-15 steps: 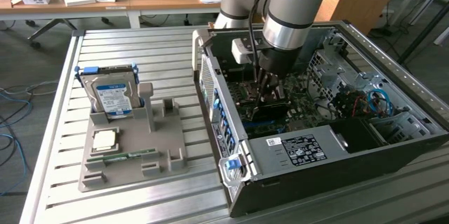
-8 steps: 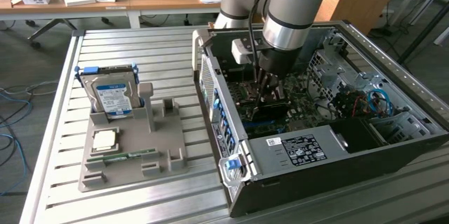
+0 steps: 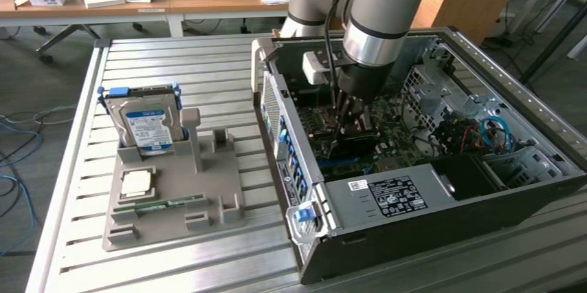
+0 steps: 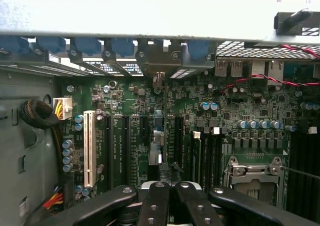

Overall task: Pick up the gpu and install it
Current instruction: 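Press down on the gpu until it lock into place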

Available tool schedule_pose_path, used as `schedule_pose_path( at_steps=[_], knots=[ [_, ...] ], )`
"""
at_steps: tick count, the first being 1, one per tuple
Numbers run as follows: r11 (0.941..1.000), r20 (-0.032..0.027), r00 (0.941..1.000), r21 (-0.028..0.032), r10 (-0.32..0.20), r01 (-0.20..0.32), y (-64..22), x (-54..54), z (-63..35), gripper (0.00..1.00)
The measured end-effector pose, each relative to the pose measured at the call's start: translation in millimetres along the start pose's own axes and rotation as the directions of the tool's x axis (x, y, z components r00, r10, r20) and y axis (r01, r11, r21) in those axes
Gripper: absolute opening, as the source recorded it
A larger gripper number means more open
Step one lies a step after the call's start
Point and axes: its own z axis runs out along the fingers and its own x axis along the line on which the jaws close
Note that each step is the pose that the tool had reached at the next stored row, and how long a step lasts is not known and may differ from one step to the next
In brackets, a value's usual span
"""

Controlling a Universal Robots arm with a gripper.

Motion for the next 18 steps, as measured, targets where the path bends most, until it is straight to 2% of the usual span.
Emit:
schedule_pose_path(
  at_steps=[3, 4, 14, 18],
  knots=[
    [1.0000, -0.0002, 1.0000, -0.0002, 0.000, 0.000, 0.1, 0.1, 1.1, 0.11],
    [1.0000, 0.0020, 1.0000, 0.0009, 0.000, 0.000, 0.1, -0.1, 2.3, 0.11],
    [1.0000, -0.0009, 1.0000, -0.0004, 0.000, 0.000, 1.4, 0.3, 4.7, 0.11],
    [1.0000, 0.0002, 1.0000, 0.0000, 0.000, 0.000, 1.9, 0.2, 6.2, 0.11]
  ],
)
